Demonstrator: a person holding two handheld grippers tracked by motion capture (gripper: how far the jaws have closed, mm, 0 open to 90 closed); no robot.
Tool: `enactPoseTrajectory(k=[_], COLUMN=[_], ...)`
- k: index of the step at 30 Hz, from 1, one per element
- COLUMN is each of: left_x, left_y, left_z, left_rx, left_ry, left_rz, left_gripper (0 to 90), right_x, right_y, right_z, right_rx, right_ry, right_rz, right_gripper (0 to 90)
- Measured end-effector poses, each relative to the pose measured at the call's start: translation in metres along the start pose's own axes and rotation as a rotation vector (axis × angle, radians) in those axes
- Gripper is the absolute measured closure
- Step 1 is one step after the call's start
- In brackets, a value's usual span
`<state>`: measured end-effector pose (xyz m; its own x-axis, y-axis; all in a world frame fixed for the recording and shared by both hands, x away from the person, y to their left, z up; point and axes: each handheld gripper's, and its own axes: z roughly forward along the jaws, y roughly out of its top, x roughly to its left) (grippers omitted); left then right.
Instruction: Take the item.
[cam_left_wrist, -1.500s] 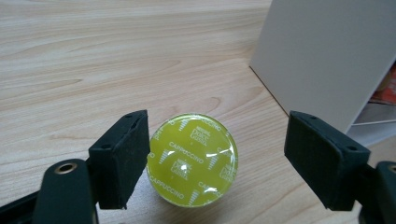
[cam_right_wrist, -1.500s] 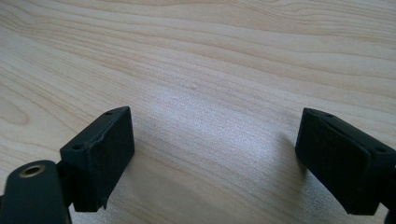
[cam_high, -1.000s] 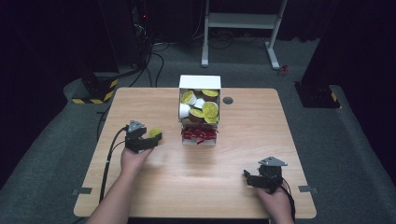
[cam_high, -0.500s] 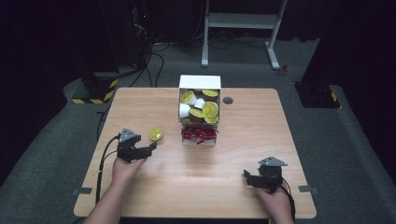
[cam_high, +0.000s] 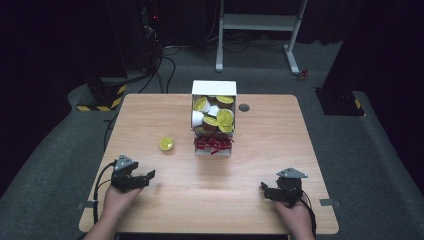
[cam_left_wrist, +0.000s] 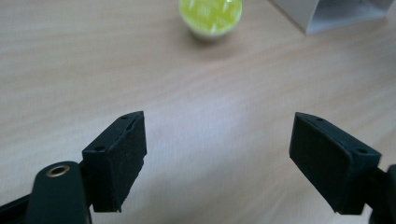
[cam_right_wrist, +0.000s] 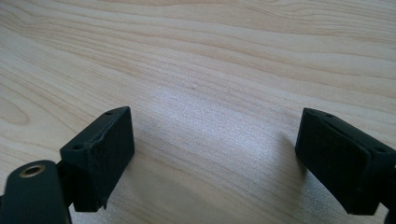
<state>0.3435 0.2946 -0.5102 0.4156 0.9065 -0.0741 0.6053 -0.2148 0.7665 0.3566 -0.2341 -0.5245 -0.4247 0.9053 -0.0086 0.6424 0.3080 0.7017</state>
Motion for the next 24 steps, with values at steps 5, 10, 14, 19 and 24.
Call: enactPoseTrajectory(k=[5, 10, 14, 19, 24], left_x=[-0.003, -0.008, -0.006, -0.006, -0.005], left_y=[-0.014, -0.034, -0.036, -0.036, -0.036], left_z=[-0.006, -0.011, -0.011, -0.011, -0.011], left_rx=[0.058, 0.056, 0.049, 0.054, 0.058], left_ry=[0.024, 0.061, 0.060, 0.053, 0.049], left_rz=[0.062, 0.092, 0.063, 0.063, 0.070], left_gripper=[17.1, 15.9, 14.3, 13.0, 12.9], right_x=[0.000, 0.000, 0.000, 0.000, 0.000], right_y=[0.000, 0.000, 0.000, 0.000, 0.000], right_z=[0.000, 0.000, 0.000, 0.000, 0.000], right_rx=[-0.002, 0.000, 0.000, 0.000, 0.000], right_ry=[-0.001, 0.000, -0.001, -0.001, -0.001], right_rz=[-0.002, 0.000, -0.001, 0.000, 0.000], right_gripper=[11.7, 11.8, 11.8, 11.8, 11.3])
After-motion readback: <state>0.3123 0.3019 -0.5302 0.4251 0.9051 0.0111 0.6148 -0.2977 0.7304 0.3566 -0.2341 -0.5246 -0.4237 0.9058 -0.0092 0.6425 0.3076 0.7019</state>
